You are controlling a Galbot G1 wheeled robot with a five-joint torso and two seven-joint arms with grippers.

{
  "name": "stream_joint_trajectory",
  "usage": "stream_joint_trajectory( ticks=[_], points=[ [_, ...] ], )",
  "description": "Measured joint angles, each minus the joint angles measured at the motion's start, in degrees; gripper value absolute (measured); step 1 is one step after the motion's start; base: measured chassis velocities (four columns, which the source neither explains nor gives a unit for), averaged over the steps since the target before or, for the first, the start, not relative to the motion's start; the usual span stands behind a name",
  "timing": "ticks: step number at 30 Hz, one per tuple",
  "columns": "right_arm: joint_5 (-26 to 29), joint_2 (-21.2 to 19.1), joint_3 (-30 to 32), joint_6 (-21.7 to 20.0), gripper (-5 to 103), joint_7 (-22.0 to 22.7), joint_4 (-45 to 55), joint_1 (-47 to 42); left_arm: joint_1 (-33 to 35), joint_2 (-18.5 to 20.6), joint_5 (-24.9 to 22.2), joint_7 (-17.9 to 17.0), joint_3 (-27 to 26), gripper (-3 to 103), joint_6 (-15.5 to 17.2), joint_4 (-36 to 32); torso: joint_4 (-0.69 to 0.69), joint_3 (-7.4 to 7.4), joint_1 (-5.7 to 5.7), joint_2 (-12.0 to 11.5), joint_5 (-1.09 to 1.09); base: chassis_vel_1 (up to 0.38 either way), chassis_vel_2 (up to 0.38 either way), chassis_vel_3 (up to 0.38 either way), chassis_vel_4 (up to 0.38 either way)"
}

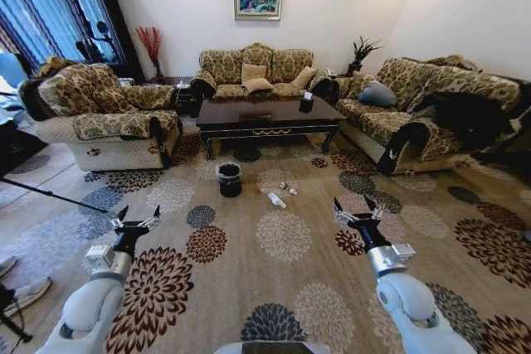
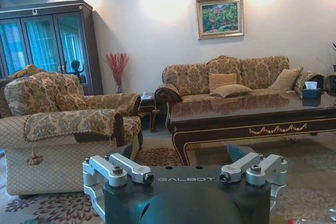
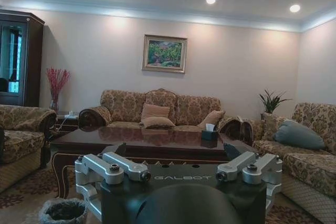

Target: Move to the front of the table and pick up the trash from the floor, then place it into the trash bin.

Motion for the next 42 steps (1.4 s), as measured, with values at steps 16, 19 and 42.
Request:
stream_joint_trajectory(
  ticks=[16, 19, 42],
  points=[
    [-0.30, 0.74, -0.40, -0.16, 100, 0.28, 0.15, -0.03, 0.35, -0.50, -1.11, -0.26, 0.23, 100, 0.81, -0.49, 0.00, -0.13, -0.09, -0.22, 0.00, 0.000, 0.000, 0.000, 0.000],
    [-0.30, 0.76, -0.56, -0.18, 100, 0.42, 0.12, 0.19, 0.47, -0.48, -1.72, -0.04, 0.16, 100, 0.70, -0.96, 0.00, -0.59, -0.47, -1.07, 0.00, 0.000, 0.000, 0.000, 0.000],
    [-1.25, 1.74, -0.17, 0.27, 100, 0.22, 0.72, -1.35, 0.23, -0.48, -1.99, -0.28, 0.23, 100, 0.31, -1.61, 0.00, -4.10, -3.41, -7.52, 0.00, 0.000, 0.000, 0.000, 0.000]
  ],
)
